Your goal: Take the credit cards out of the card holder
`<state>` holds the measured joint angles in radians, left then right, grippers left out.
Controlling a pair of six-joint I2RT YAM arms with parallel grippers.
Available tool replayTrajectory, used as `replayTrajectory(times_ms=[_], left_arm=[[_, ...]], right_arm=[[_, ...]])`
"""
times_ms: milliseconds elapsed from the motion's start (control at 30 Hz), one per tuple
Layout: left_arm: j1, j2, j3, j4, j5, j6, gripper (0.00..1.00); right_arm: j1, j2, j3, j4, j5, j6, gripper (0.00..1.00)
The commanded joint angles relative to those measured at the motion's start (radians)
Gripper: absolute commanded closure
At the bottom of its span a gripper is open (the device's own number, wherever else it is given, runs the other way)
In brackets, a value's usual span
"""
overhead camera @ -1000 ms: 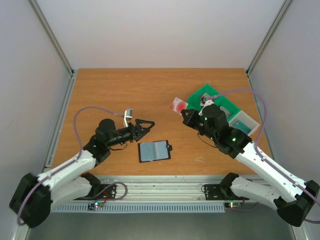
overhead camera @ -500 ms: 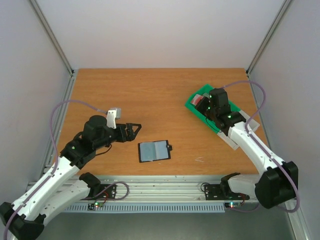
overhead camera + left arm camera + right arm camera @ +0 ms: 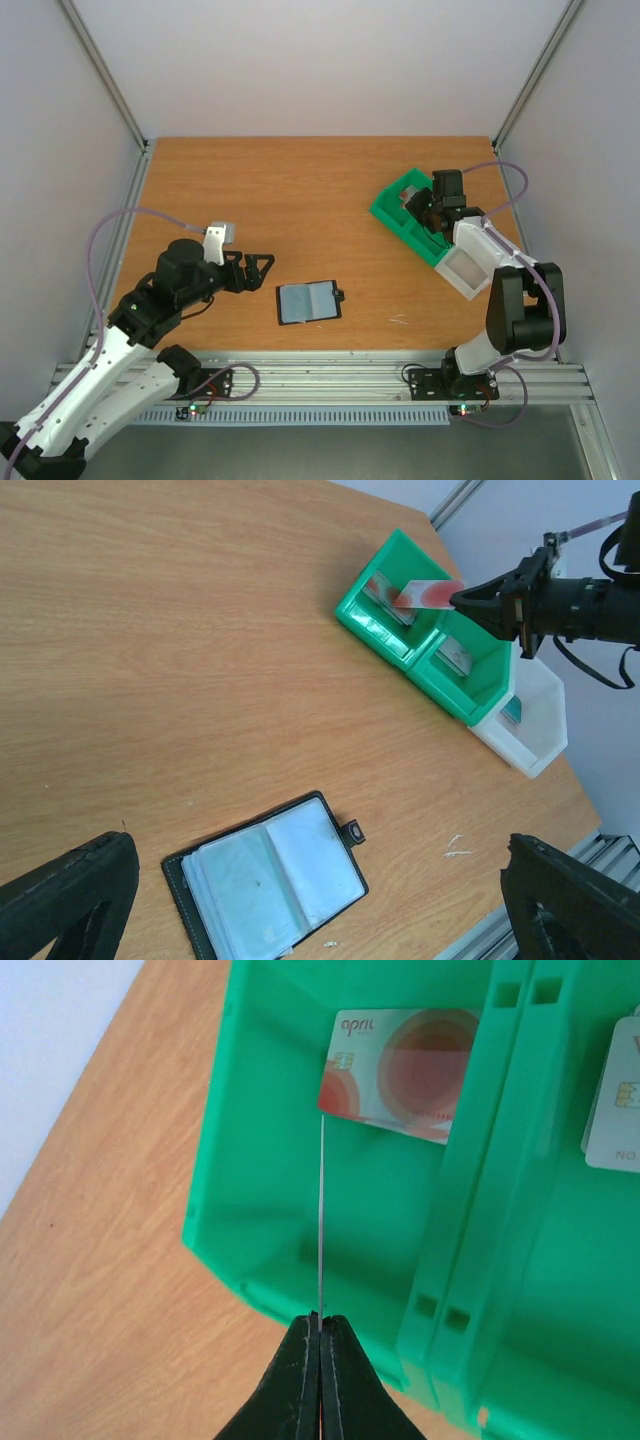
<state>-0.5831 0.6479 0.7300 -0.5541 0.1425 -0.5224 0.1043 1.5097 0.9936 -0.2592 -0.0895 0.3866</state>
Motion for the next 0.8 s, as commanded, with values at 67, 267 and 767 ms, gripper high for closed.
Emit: replayTrajectory(times_ms=[67,267,767], left_arm=[[0.000,-0.010,-0.012,-0.001,-0.025,0.025,0.01],[0.000,-0.027,-0.022,-0.007,-0.042,0.026,0.01],[0.000,-0.041,-0.024,-0.014,-0.046,0.038,0.01]], right_arm=[[-0.055,0.101,0.047,0.101,-0.070,0.002,0.99],[-0.077,0.168,0.095,0.105,-0.088,0.002,0.99],[-0.091,0.246,0.142,0.133,-0.117,0.004,0.99]])
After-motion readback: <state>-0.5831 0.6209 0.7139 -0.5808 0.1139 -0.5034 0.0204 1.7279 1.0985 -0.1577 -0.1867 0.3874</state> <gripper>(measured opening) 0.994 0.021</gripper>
